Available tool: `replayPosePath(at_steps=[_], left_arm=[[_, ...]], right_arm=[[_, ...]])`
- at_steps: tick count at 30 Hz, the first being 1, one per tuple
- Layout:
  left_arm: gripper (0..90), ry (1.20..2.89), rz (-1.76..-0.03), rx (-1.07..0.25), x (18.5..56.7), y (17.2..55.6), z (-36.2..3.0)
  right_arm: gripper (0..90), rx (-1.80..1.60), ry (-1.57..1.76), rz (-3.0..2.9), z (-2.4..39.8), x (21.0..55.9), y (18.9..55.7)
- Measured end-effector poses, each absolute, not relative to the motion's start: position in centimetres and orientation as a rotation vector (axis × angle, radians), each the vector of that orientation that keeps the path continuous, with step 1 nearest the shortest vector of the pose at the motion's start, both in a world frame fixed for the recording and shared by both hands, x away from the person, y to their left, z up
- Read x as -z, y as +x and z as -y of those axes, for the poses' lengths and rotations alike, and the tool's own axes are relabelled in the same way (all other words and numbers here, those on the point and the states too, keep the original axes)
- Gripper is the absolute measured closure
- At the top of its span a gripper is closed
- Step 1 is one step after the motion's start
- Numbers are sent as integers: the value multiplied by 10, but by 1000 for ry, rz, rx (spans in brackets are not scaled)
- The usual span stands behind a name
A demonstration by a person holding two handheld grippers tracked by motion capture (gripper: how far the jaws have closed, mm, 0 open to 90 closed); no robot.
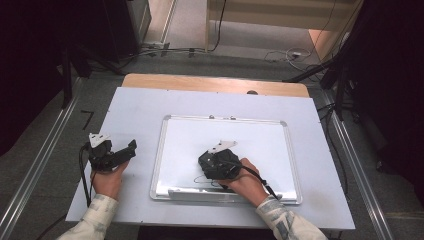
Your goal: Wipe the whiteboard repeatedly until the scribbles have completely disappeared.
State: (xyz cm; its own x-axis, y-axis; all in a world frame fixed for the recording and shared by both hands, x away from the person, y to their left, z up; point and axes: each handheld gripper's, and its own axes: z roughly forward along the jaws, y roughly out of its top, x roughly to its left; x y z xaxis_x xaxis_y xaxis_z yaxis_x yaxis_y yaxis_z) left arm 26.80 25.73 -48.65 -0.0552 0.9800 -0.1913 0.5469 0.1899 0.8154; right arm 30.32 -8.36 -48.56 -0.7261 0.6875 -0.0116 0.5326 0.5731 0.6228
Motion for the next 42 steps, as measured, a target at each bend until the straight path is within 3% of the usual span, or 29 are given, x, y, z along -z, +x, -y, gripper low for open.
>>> replayPosePath(at_steps=[42], left_arm=[[145,1451,-1709,-708,487,269,-258]], right_arm=[[387,-918,871,-2634,21,487,297]])
